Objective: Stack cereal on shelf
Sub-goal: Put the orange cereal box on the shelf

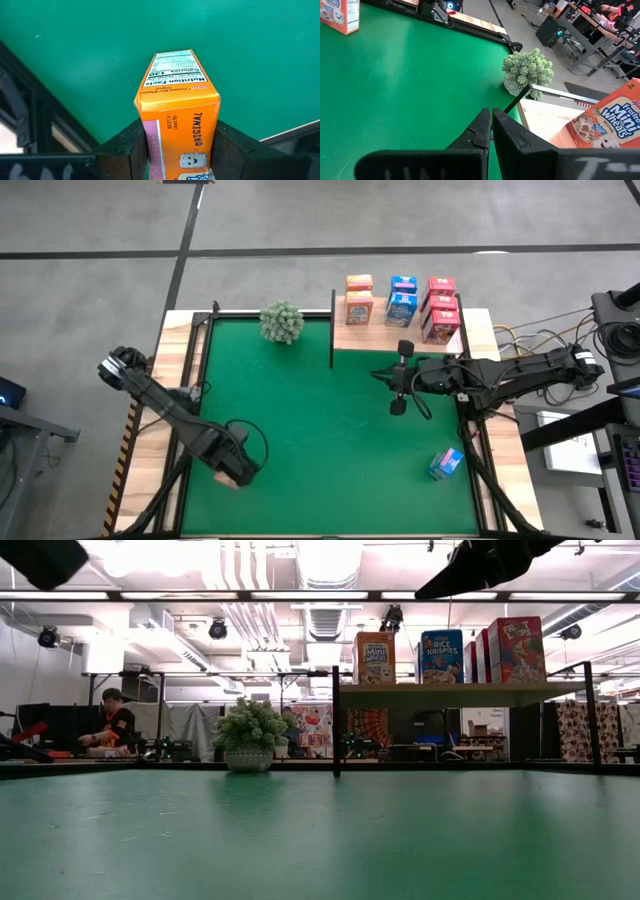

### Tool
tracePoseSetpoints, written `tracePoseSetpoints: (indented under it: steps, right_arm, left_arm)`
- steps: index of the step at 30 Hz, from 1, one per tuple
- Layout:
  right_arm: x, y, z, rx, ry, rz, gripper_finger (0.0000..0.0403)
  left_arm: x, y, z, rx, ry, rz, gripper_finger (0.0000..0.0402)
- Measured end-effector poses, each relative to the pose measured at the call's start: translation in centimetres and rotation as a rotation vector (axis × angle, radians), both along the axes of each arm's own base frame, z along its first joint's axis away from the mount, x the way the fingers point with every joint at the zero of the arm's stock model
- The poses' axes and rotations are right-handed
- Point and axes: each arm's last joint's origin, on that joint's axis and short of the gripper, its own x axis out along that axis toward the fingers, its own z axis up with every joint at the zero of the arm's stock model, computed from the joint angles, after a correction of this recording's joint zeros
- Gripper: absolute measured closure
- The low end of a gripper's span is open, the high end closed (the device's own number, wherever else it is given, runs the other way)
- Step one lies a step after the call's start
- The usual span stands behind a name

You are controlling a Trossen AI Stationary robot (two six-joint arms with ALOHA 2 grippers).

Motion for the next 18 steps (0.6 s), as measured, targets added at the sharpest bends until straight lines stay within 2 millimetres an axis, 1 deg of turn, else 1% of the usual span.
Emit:
tracePoseSetpoints:
  steps: [3, 6, 18]
  right_arm:
    - [0.0, 0.0, 0.0, 0.002, 0.001, -0.001, 0.0394]
    - [0.0, 0.0, -0.1, 0.002, 0.007, -0.001, 0.0394]
    - [-0.1, 0.0, -0.2, 0.001, 0.023, -0.002, 0.0394]
  left_arm:
    - [0.6, 0.4, 0.0, -0.014, -0.025, 0.002, 0.0253]
    - [1.3, 0.5, 0.1, -0.026, -0.081, -0.035, 0.0253]
    - [4.6, 0.9, 0.9, 0.000, -0.456, -0.236, 0.0253]
